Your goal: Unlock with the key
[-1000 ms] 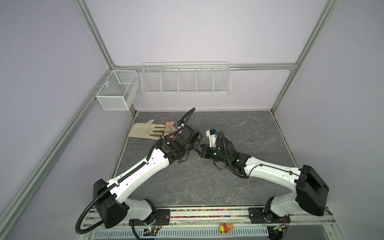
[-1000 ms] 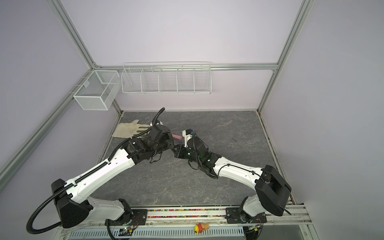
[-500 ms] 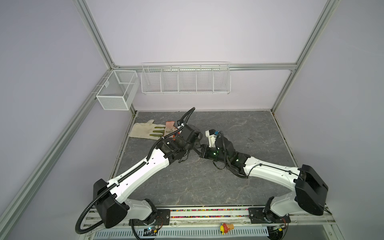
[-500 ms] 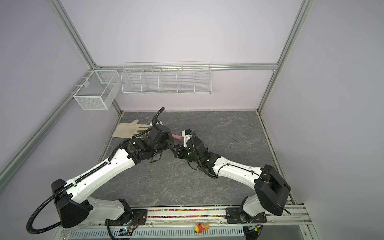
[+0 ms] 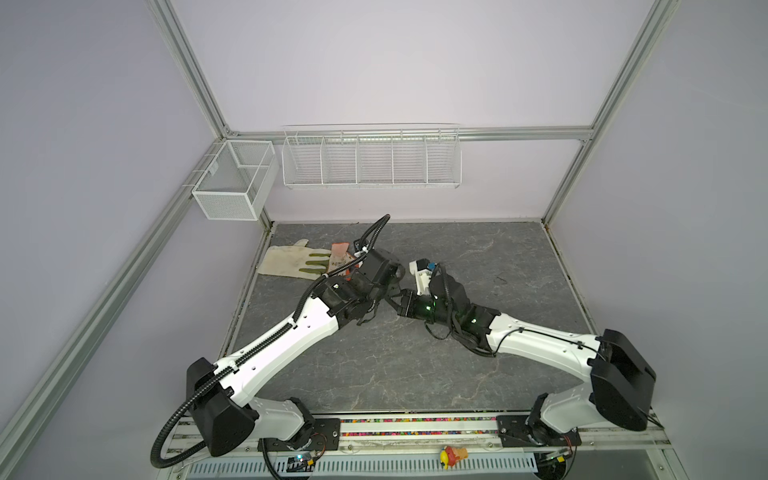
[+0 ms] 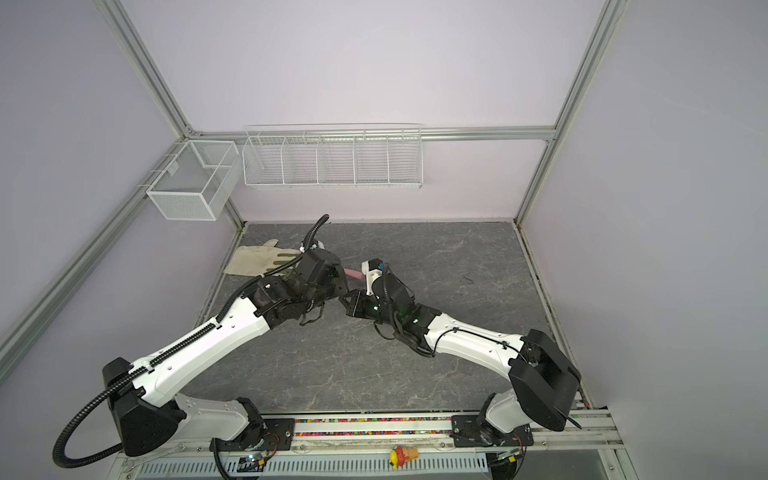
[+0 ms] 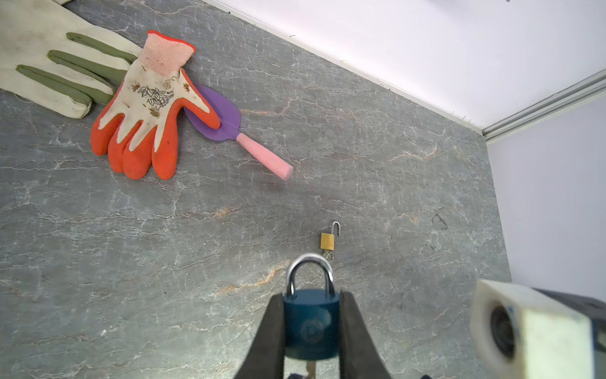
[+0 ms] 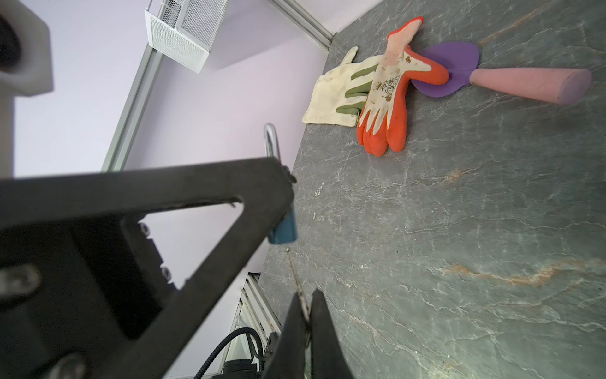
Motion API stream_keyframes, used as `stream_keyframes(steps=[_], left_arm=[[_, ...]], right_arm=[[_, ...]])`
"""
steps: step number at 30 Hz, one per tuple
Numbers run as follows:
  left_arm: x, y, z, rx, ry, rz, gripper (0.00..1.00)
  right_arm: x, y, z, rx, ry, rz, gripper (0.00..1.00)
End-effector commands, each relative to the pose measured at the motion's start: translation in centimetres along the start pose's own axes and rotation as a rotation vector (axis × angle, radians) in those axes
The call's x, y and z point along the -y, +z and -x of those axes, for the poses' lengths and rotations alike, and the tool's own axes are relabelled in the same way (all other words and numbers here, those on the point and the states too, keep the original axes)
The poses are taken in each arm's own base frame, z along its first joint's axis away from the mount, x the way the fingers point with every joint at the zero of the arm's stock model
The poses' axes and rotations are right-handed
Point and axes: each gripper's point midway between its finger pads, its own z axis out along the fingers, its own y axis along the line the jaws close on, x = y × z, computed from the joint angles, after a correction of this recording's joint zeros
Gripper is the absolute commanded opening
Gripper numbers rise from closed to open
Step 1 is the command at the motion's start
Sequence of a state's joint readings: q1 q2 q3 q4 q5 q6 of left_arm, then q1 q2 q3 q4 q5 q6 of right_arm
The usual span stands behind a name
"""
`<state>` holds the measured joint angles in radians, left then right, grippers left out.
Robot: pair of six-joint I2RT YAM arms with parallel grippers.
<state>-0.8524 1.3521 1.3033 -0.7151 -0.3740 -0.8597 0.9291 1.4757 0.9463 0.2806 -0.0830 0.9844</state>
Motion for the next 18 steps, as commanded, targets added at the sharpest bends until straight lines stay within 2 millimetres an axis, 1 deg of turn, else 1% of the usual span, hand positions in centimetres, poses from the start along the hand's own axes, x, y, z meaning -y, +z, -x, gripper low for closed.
stream_keyframes(steps=[1, 6, 10, 18], left_arm=[[0.14, -0.11, -0.21, -0.001, -0.006, -0.009, 0.00], [-0.22, 0.17, -0.55, -0.008, -0.001, 0.004, 0.00], [-0.14, 0.21, -0.70, -0.013, -0.002, -0.003, 0.00], [0.09, -0.15, -0.68, -0.018, -0.012, -0.022, 0.00]], right_arm=[[-0.87, 0.01, 1.07, 0.027, 0.009, 0.026, 0.06], [-0.85, -0.13, 1.19, 0.034, 0.009, 0.030, 0.06], [-0.74, -0.21, 1.40, 0.039, 0.011, 0.027, 0.06], [-0.14, -0.01, 1.52, 0.041, 0.044, 0.030, 0.06]])
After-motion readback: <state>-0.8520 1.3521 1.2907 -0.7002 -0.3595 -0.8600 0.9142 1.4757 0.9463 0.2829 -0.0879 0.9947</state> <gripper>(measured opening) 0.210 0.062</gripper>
